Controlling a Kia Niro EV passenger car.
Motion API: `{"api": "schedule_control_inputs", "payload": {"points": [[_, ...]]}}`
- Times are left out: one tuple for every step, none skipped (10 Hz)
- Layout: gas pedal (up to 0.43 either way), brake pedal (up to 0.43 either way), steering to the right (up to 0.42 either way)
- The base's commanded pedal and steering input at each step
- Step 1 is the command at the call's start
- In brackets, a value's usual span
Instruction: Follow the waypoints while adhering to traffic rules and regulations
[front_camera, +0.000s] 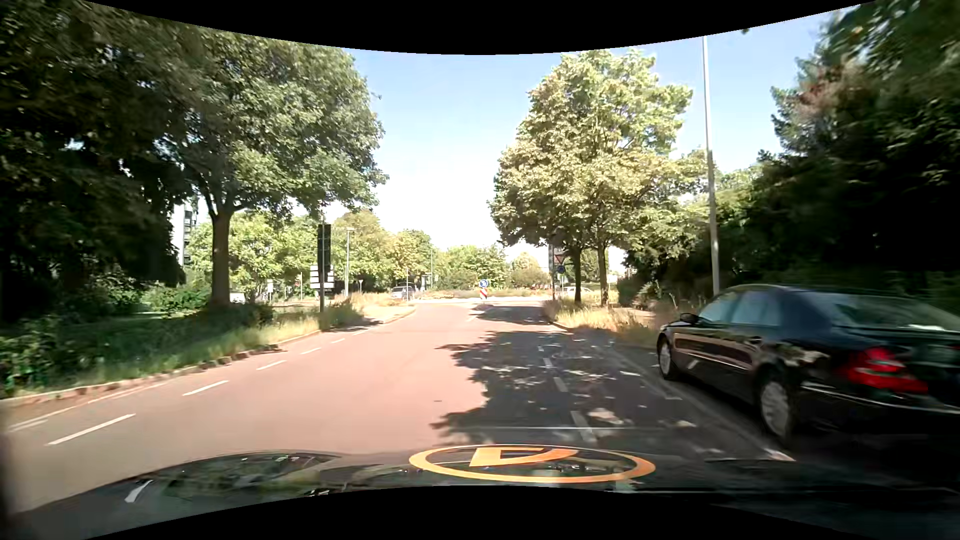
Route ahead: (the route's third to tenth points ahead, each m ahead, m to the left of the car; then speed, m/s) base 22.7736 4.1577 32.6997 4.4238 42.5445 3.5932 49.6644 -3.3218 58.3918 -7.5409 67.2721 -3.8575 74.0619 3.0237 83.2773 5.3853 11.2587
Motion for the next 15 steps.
{"api": "schedule_control_inputs", "payload": {"points": [[0.008, 0.000, -0.002], [0.008, 0.000, -0.002], [0.008, 0.000, -0.002], [0.008, 0.000, -0.002], [0.008, 0.000, -0.002], [0.008, 0.000, -0.001], [0.008, 0.000, -0.002], [0.008, 0.000, -0.001], [0.000, 0.000, 0.000], [0.000, 0.000, 0.001], [0.000, 0.000, 0.002], [0.000, 0.000, 0.003], [0.000, 0.000, 0.003], [0.000, 0.000, 0.004], [0.000, 0.000, 0.006]]}}
